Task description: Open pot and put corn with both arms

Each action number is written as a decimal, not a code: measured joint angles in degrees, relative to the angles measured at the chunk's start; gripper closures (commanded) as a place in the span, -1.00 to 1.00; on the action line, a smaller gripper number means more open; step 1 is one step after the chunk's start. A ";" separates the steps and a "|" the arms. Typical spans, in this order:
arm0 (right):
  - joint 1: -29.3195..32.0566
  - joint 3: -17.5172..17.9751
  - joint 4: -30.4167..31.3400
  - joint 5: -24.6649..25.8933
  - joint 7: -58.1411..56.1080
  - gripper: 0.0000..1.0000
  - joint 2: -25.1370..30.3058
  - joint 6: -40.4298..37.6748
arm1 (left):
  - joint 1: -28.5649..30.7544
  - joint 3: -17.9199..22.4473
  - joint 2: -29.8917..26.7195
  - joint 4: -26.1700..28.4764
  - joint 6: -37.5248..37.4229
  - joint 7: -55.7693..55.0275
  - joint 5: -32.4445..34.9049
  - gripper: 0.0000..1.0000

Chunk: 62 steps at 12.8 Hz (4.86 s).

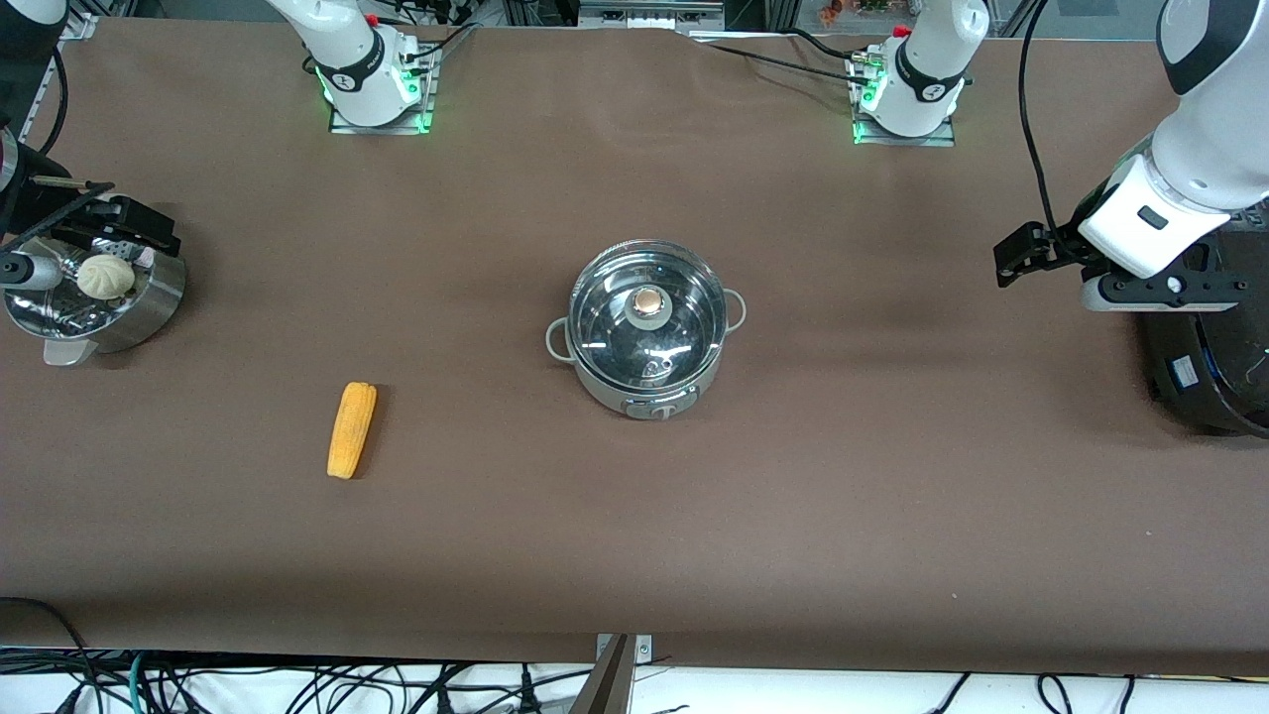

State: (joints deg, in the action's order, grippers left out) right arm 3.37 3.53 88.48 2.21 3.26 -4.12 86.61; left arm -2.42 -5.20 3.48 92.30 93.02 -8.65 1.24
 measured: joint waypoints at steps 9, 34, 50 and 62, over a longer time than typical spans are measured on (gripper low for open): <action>0.00 0.00 -0.06 -0.05 -0.18 -1.00 0.00 0.00 | -0.01 0.00 -0.06 -0.39 -0.74 0.00 0.00 -1.00; -2.35 1.06 0.36 -0.78 -0.09 -1.00 -16.66 13.48 | -16.39 -4.74 12.01 -11.80 -2.91 -10.02 -2.96 -1.00; -3.98 0.89 3.43 -2.10 0.19 0.46 -37.90 43.64 | -33.07 -4.58 36.72 -20.75 12.70 -15.74 -2.96 -0.02; -4.44 3.79 1.27 -3.23 1.42 1.00 -30.85 32.27 | -28.22 -2.16 29.53 -26.58 -6.33 -14.55 -2.41 0.98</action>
State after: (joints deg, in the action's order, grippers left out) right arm -1.07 7.31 89.75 -1.02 4.67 -34.97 118.88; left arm -30.65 -7.36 33.01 65.72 86.69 -23.20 -1.17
